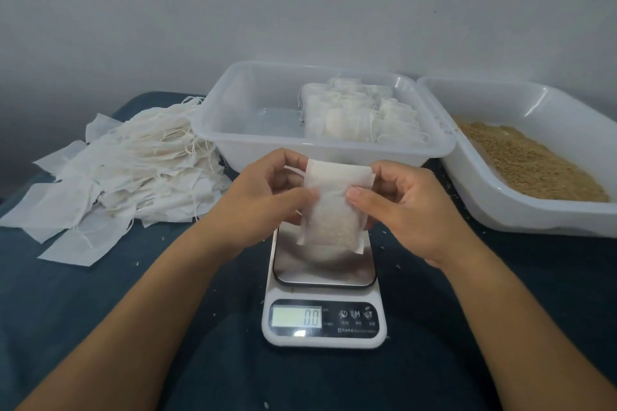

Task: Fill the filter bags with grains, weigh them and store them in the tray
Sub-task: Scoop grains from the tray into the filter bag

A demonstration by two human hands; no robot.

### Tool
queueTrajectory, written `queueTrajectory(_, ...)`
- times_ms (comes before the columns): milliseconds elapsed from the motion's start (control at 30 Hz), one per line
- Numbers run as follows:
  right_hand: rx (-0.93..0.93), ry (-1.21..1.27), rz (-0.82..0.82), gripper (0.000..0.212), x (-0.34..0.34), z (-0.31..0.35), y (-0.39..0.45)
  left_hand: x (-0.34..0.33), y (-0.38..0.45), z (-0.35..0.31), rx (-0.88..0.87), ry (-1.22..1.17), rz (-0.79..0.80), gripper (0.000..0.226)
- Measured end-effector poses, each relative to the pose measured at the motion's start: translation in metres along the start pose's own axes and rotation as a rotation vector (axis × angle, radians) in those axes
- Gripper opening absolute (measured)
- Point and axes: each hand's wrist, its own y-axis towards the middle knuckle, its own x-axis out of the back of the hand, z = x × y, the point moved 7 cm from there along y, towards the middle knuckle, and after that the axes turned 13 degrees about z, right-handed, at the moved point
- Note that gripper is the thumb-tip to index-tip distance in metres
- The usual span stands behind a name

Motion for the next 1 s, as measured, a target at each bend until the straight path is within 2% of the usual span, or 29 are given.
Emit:
queueTrajectory(100,-0.115,-0.058,0.051,0.005,-0.004,-0.010,0.001,0.001,-0.001,0.008,0.096,0.104,0.045,0.028)
queueTrajectory(200,-0.199,-0.244,0.084,0.009,-0.004,-0.019,0.002,0.003,-0.001,0.012,0.133,0.337,0.056,0.030)
queueTrajectory(300,-0.234,-0.442,0.058,0.023,0.003,-0.022,0.004,0.007,0.000,0.013,0.130,0.524,0.056,0.031)
queueTrajectory(433,-0.260,-0.483,0.002,0.046,0.016,-0.024,0.002,0.019,0.000,0.015,0.141,0.575,-0.010,0.023)
queueTrajectory(600,-0.202,-0.470,-0.274,0.029,0.039,-0.023,0.000,0.043,-0.003,0.013,0.162,0.621,-0.229,0.008)
queueTrajectory(733,-0.167,-0.396,-0.489,0.037,0.058,-0.025,-0.004,0.066,-0.005,0.018,0.207,0.555,-0.401,0.010)
queueTrajectory(867,-0.158,-0.352,-0.534,0.030,0.066,-0.030,-0.004,0.078,-0.004,0.022,0.225,0.489,-0.486,0.011)
queueTrajectory(1000,-0.185,-0.337,-0.539,0.027,0.069,-0.038,-0.003,0.081,-0.003,0.021,0.223,0.503,-0.495,0.007)
